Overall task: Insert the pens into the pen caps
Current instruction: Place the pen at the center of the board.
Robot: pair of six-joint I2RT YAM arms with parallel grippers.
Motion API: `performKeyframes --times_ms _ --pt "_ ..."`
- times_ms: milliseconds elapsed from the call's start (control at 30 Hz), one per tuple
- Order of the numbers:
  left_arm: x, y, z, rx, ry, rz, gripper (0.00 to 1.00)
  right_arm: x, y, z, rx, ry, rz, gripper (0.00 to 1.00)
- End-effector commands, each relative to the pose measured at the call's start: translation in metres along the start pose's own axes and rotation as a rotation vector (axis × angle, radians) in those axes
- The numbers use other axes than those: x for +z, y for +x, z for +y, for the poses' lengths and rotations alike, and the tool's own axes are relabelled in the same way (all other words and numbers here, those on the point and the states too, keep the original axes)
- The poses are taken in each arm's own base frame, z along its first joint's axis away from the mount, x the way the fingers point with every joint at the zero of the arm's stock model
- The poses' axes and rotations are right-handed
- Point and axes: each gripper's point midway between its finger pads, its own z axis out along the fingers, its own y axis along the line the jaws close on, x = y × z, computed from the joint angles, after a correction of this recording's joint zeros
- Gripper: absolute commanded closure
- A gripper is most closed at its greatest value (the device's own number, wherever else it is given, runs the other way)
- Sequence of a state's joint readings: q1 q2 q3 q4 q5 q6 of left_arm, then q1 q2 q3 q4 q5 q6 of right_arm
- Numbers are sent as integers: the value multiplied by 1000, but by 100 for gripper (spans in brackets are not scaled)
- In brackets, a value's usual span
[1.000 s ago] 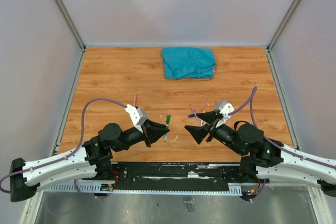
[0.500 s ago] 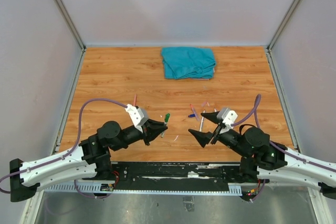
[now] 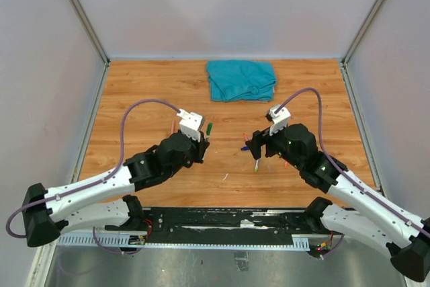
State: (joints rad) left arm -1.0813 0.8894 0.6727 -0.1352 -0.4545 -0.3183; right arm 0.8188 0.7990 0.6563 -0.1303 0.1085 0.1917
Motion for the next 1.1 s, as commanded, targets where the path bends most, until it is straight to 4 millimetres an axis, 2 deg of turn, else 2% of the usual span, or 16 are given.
performKeyframes --times_ms 0,133,367,767,1067 --pt "23 11 28 -66 -154 102 99 -4 8 -6 179 -50 14 21" --pt "46 26 41 -85 -208 178 99 -11 20 -12 219 -53 20 21" --pt "73 48 68 -102 -297 304 99 -20 36 -7 244 -78 45 21" --pt "85 89 142 -137 -519 489 99 -19 55 -1 294 -99 95 21" --pt "98 100 169 -165 -540 543 100 -19 59 2 305 -109 123 21"
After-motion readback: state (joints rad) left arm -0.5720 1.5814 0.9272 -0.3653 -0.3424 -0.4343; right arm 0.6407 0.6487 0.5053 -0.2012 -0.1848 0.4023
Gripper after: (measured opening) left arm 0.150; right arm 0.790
